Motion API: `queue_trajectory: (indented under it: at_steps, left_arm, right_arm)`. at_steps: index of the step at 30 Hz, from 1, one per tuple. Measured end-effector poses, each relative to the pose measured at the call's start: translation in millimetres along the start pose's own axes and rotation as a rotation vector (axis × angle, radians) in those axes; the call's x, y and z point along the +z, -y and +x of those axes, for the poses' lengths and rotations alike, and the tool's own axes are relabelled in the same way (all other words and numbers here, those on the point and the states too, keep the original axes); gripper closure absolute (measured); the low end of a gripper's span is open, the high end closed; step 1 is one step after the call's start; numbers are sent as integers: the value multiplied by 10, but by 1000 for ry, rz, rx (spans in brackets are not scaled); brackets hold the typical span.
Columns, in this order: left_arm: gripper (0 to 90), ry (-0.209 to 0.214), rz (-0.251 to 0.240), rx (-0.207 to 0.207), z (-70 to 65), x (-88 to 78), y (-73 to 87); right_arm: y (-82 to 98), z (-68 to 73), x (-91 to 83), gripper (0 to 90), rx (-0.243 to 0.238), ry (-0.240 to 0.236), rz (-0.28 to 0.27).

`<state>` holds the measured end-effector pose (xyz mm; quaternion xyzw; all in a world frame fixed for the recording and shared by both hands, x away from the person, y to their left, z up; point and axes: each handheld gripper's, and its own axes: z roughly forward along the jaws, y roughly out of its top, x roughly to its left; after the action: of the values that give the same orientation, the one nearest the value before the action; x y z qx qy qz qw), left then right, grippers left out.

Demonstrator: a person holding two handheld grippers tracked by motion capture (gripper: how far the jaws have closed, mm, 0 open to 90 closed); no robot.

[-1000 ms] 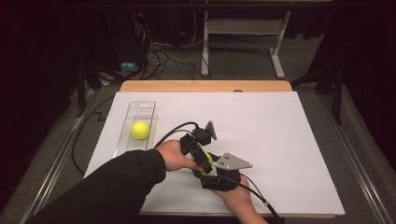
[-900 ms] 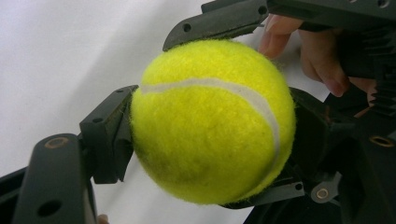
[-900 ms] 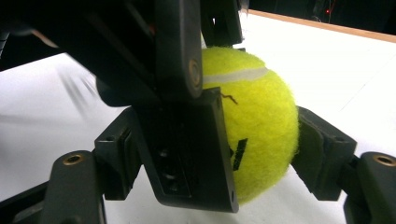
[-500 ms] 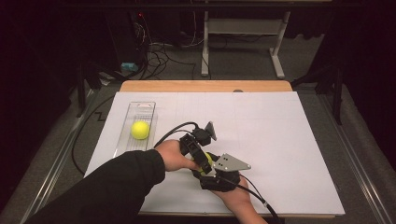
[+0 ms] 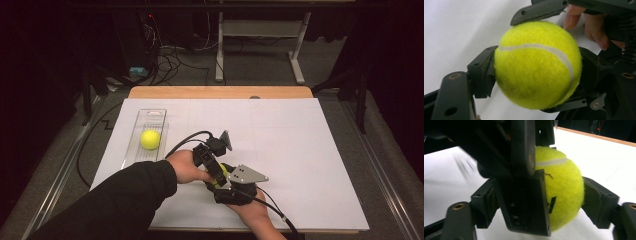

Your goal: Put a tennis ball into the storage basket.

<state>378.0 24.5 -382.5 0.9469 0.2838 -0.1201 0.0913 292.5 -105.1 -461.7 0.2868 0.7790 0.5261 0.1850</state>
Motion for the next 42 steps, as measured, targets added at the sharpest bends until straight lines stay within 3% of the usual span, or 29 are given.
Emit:
queue_trajectory:
  at_steps: [28,42]
  left_arm:
    - [264,-28,7,-8,61,-57,35]
    - [264,-42,-15,-31,93,-86,74]
  right_arm:
    - [35,-19,25,71,24,-2,24]
    - [58,-34,26,0,26,-2,32]
